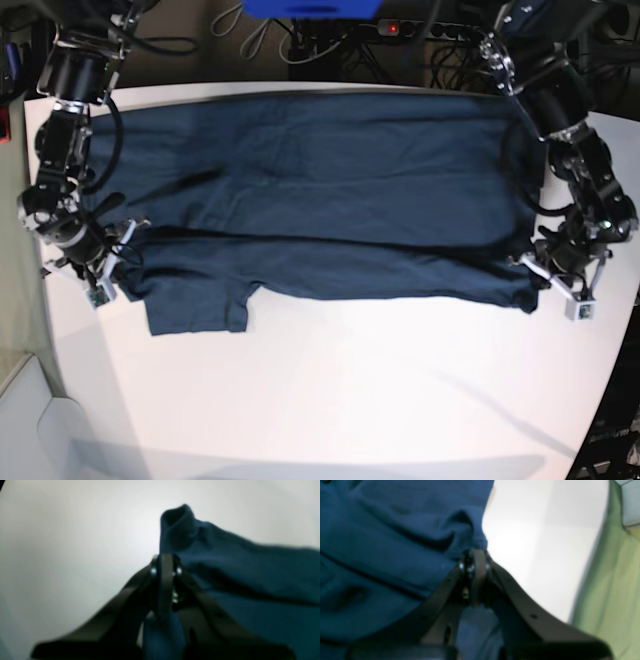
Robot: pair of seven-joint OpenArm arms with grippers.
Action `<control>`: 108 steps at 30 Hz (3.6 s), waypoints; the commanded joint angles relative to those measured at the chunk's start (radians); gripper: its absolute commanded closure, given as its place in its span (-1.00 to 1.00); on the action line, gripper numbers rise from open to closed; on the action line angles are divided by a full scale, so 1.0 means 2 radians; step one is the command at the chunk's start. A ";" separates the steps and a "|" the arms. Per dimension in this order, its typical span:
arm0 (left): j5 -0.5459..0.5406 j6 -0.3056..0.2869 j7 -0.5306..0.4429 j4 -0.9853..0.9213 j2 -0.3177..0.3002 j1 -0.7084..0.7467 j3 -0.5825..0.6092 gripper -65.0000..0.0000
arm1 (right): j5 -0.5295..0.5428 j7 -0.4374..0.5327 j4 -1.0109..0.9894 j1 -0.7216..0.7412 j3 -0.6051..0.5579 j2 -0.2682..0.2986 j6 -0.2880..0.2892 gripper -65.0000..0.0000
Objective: Layout the t-shirt on the table in an organized manner, then fold the t-shirt properly
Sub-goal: 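Pull the folded edge with both grippers toward the robot base, then open both grippers to release the folded strip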
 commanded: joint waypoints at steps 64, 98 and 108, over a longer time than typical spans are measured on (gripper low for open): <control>-0.141 -0.001 0.049 0.144 -0.036 0.212 -0.048 0.99 | 0.008 -0.009 0.195 -0.220 0.080 -0.015 -0.003 1.00; -0.136 -0.001 0.027 0.056 -0.063 0.196 -0.006 0.70 | 0.007 -0.008 0.161 -0.264 0.027 -0.001 -0.003 0.51; -0.137 -0.001 0.029 0.057 -0.060 0.199 -0.008 0.21 | 0.008 -0.008 0.198 -0.268 0.067 0.013 -0.003 -0.04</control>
